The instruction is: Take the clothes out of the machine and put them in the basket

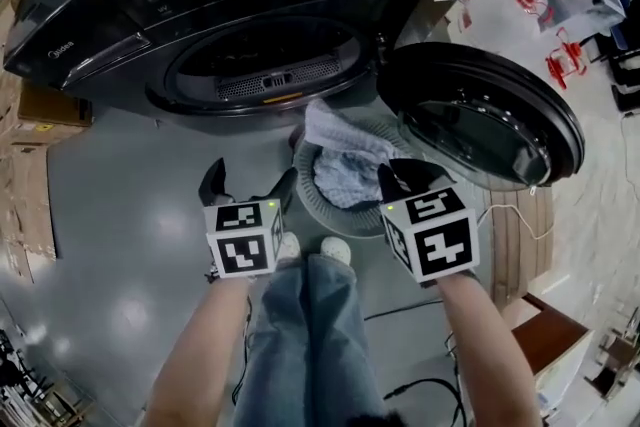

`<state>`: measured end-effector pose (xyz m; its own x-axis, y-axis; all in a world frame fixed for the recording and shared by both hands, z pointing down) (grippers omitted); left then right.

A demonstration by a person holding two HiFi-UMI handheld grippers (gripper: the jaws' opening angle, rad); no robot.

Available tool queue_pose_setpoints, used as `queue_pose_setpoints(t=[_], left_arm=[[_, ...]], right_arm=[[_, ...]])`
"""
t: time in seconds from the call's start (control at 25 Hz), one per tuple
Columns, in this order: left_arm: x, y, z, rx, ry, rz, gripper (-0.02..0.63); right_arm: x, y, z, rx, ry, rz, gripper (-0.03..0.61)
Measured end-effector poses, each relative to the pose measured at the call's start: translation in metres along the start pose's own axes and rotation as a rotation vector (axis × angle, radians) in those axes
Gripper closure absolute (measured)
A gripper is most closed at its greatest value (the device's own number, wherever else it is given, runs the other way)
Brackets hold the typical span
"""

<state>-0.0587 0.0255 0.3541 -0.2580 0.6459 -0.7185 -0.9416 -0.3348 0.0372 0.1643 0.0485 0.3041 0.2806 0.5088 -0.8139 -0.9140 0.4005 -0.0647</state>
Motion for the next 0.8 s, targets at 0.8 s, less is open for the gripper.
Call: queue_pose_setpoints(t=[0.8], left_arm=[[-0.006, 0.002, 0.020, 0.030, 0.022, 0.003, 0.110]], right_arm=[[-0.072, -0.010, 0.054, -0.089, 0.180, 0.027, 0.328]])
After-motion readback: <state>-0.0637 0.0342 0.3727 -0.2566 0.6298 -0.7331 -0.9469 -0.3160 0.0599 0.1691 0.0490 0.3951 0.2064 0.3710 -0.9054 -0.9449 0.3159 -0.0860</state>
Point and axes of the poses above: the fingertips, and each gripper's own axes: x backward along the fingers, y to its left, z out of its underside, the point moved 6 cm from there along x, backward along the fingers, and after that the axes turned 3 degrees about -y, right-handed, at the moved point
